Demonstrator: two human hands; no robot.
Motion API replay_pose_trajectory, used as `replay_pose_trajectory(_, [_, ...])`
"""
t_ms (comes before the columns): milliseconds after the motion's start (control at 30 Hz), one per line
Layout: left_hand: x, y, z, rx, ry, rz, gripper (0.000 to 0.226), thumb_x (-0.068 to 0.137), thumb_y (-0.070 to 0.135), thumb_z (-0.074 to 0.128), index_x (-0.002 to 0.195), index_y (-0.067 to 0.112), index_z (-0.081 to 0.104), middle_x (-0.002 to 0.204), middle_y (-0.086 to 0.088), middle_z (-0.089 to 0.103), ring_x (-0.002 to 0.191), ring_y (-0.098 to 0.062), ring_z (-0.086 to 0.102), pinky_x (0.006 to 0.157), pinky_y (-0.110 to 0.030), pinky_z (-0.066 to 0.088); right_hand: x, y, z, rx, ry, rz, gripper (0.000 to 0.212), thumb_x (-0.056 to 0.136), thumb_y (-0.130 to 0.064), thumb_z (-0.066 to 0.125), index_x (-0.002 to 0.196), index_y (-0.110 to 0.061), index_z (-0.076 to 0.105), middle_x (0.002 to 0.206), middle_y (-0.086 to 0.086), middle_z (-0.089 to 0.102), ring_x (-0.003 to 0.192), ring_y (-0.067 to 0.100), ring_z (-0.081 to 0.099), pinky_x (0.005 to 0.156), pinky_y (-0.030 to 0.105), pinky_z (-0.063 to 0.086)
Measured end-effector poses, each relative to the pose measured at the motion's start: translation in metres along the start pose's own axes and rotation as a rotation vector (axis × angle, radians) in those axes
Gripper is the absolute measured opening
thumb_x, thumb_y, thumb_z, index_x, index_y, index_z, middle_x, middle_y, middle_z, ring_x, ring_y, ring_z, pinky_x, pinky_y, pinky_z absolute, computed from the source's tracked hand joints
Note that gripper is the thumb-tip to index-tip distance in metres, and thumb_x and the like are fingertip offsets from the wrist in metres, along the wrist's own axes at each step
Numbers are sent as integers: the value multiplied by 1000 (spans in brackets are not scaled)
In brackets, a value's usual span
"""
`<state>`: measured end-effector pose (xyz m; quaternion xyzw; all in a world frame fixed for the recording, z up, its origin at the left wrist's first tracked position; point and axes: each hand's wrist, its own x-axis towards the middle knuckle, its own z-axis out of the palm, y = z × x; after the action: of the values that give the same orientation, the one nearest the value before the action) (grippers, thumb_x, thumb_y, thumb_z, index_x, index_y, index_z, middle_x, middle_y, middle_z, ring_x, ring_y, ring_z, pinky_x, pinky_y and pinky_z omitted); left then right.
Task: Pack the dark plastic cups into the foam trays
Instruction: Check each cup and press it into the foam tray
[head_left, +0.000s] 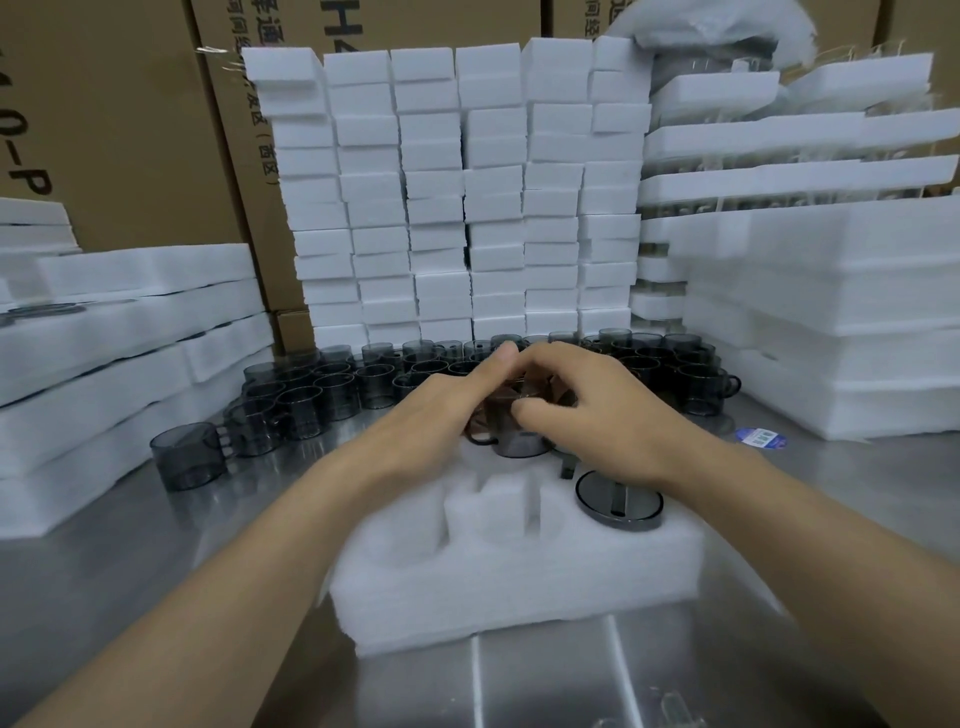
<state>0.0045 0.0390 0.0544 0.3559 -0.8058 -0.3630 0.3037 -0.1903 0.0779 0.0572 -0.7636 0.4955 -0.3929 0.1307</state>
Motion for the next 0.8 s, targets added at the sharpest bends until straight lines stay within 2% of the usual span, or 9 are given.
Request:
replay_pose_trajectory(100, [7,-7,-1,83,59,-55,73,95,90,21,108,50,80,109,15,81,118,-5,70,117,-42,40,-1,0,2,-33,-29,-24,29,85,-41,68,114,-36,68,112,-11,66,101,7,63,91,32,53])
replay_pose_trajectory(200, [10,-12,-1,134,102,-60,70,97,88,19,110,53,78,105,22,80,105,7,69,100,-35,44,-1,0,1,-37,-38,-36,28,89,-35,71,116,-35,67,112,-12,66,99,7,62,88,28,51])
replay_pose_trajectory(333, [12,-18,-2,137,108,-57,76,98,86,22,109,39,80,102,16,81,103,-1,72,99,-34,46,-1,-1,1,-24,-44,-41,25,91,-33,69,115,-34,66,106,-15,68,91,6,63,79,23,47])
replay_pose_trajectory(467, [15,-22,-2,137,121,-27,73,107,73,31,99,19,79,82,10,74,77,0,63,83,-33,44,-1,0,2,-22,-56,-43,24,91,-37,71,114,-35,65,103,-17,68,87,0,62,74,17,43])
replay_pose_trajectory(567, [16,-22,-2,90,127,-14,64,110,63,40,86,13,73,69,16,63,66,-2,55,74,-32,40,-1,-1,4,-41,-49,-54,28,84,-46,67,110,-37,62,103,-16,67,91,1,62,77,21,46])
replay_pose_trajectory(700, [16,-22,-1,74,128,-1,60,112,56,42,74,20,70,64,18,57,61,-3,49,67,-27,37,0,-2,6,-94,-27,-64,37,74,-55,59,107,-39,61,104,-16,65,96,3,61,83,30,53])
replay_pose_trajectory(767, [15,-20,0,79,133,9,58,113,54,41,73,27,74,65,21,60,62,1,52,66,-18,39,0,-1,5,-108,-13,-57,41,73,-57,56,109,-39,61,106,-17,64,98,3,60,86,34,54])
replay_pose_trajectory(800, [13,-18,0,77,135,4,57,113,54,41,76,29,76,69,21,66,66,3,56,70,-17,42,0,-1,4,-113,-10,-50,42,73,-57,55,110,-39,61,107,-17,63,99,3,60,87,35,54])
